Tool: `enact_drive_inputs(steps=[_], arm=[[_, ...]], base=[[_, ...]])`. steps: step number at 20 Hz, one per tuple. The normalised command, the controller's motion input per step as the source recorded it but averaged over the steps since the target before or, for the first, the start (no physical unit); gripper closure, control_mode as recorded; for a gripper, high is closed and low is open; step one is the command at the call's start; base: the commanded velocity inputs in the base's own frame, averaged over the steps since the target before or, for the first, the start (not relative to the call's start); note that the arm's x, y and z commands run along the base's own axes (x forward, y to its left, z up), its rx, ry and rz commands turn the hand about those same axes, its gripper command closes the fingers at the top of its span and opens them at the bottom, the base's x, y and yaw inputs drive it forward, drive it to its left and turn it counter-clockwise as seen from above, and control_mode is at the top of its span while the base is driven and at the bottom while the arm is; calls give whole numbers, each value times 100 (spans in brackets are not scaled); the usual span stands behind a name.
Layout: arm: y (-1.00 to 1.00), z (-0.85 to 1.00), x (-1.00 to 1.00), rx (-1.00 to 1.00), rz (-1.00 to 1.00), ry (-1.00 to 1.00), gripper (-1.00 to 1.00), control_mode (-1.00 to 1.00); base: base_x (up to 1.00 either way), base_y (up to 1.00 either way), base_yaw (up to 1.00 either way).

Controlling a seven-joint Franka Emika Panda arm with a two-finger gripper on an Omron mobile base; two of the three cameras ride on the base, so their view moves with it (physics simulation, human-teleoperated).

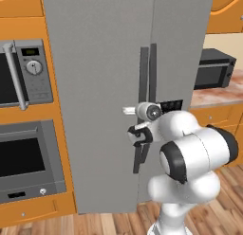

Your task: Retrieve the fish from the fridge and place it on the saucepan with marinade on the stove.

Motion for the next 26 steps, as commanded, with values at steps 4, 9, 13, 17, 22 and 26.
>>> enact_drive_inputs(steps=[4,9,13,17,22,26], arm=[[100,24,-100,8,0,11,100,-100],[99,46,-70,6,1,4,-100,-100],[74,68,-98,0,2,20,-100,-100],[70,100,-100,0,0,13,-100,-100],[10,91,-100,2,0,2,-100,-100],[-75,66,-100,16,0,0,-100,-100]], base=[[0,0,0],[0,0,0],[0,0,0],[0,0,0],[0,0,0],[0,0,0]])
